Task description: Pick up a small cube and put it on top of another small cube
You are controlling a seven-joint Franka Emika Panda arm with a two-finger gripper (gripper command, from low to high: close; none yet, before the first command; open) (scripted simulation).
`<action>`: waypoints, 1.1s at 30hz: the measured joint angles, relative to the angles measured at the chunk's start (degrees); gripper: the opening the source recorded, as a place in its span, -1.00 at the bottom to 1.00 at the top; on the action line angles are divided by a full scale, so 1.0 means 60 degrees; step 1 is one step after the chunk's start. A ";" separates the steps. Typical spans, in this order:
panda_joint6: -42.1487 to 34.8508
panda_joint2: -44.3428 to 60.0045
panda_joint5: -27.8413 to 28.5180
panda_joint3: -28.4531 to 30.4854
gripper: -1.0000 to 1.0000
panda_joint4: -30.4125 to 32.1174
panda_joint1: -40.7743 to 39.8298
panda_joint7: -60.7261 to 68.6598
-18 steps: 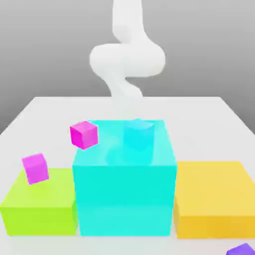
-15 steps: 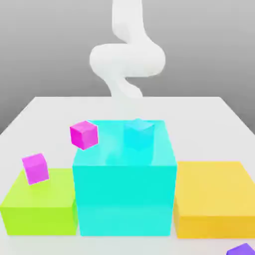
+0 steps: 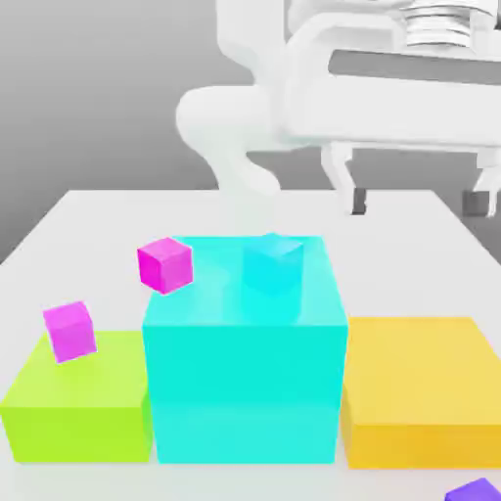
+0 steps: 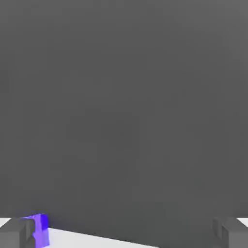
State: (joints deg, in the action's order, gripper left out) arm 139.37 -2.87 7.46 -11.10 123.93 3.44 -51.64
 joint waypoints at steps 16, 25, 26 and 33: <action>0.1271 0.5494 0.0757 -0.0293 0.00 -0.1022 0.1324 -0.0607; 0.2015 0.6514 0.1034 -0.0005 -1.00 -0.1253 0.1571 -0.0798; 0.1922 0.6394 0.0995 -0.0041 -1.00 -0.1225 0.1545 -0.0771; 0.0852 0.4608 0.0062 0.0158 -1.00 -0.0400 0.0481 -0.0572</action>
State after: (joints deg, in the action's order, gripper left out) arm 144.48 24.78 7.84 -10.15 121.53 6.33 -55.08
